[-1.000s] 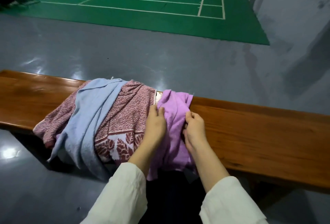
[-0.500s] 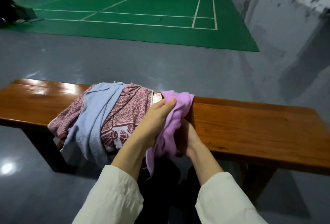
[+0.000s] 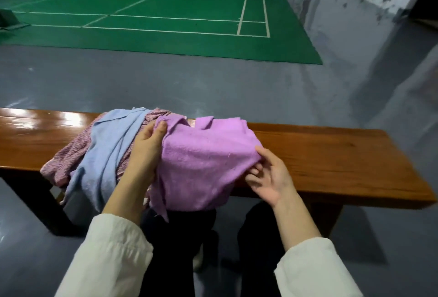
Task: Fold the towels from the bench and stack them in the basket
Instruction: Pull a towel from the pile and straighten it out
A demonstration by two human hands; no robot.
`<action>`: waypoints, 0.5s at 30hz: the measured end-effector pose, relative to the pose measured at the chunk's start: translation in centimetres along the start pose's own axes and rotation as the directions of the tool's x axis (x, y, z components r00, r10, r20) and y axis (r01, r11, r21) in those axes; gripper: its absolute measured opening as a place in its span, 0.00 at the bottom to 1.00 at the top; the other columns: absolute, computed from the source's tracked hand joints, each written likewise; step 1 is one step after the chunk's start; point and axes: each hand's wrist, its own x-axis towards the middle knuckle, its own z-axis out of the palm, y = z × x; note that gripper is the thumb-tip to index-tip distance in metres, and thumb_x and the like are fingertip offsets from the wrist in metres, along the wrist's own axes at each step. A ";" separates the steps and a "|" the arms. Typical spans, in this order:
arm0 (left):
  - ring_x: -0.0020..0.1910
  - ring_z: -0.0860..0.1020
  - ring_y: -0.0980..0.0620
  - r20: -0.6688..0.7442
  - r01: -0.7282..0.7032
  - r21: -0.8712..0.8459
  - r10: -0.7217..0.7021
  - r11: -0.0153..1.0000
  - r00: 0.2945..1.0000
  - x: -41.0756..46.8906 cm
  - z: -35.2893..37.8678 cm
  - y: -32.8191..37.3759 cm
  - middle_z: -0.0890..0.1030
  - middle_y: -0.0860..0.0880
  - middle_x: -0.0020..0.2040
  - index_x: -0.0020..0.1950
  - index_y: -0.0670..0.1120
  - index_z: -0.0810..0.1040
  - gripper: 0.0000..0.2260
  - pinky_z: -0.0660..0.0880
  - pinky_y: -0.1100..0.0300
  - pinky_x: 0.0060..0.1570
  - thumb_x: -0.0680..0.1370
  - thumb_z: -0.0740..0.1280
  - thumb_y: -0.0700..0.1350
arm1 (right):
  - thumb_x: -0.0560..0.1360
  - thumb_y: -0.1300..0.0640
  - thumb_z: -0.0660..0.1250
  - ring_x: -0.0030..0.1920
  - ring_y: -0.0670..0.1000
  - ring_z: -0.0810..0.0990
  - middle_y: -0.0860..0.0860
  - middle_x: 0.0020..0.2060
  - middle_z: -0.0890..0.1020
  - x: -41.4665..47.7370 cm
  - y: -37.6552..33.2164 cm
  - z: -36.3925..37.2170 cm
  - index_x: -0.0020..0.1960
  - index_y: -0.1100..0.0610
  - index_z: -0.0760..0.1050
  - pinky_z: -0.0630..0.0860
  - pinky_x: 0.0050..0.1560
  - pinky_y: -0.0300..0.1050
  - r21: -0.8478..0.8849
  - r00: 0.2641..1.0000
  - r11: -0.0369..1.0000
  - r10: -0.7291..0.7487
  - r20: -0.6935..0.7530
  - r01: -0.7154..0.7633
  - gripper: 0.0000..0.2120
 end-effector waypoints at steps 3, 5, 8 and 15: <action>0.46 0.76 0.48 -0.008 -0.024 0.553 0.034 0.833 0.999 0.4 0.5 -2.2 0.80 0.43 0.51 0.58 0.40 0.75 0.12 0.70 0.58 0.48 0.78 0.65 0.45 | 0.68 0.61 0.69 0.44 0.51 0.80 0.53 0.43 0.84 -0.8 0.0 -0.7 0.50 0.61 0.80 0.76 0.49 0.45 -0.225 0.983 0.959 -0.182 -0.026 0.172 0.11; 0.51 0.76 0.45 0.017 -0.076 0.688 0.089 0.722 0.996 -0.7 2.2 -2.9 0.79 0.42 0.53 0.57 0.42 0.74 0.11 0.72 0.52 0.54 0.78 0.65 0.47 | 0.62 0.59 0.70 0.47 0.51 0.80 0.53 0.44 0.85 -1.0 0.6 -0.5 0.46 0.61 0.81 0.74 0.54 0.46 -0.414 0.958 0.876 -0.284 -0.031 0.246 0.13; 0.40 0.78 0.50 0.228 -0.004 0.358 -0.083 0.934 0.970 -4.3 6.3 -2.4 0.81 0.45 0.44 0.47 0.45 0.75 0.13 0.77 0.53 0.46 0.79 0.63 0.55 | 0.65 0.58 0.71 0.44 0.50 0.79 0.55 0.42 0.83 -1.7 1.7 0.0 0.45 0.61 0.80 0.75 0.49 0.46 -0.610 0.938 0.726 -0.336 0.089 0.318 0.10; 0.33 0.73 0.60 0.155 0.047 0.072 -0.058 0.996 0.986 -8.0 7.9 -4.6 0.78 0.51 0.33 0.41 0.41 0.79 0.05 0.69 0.70 0.34 0.76 0.69 0.40 | 0.70 0.61 0.71 0.44 0.49 0.81 0.59 0.48 0.80 -2.8 5.6 -0.4 0.50 0.59 0.75 0.77 0.45 0.39 -0.510 0.981 0.846 -0.194 -0.019 0.157 0.10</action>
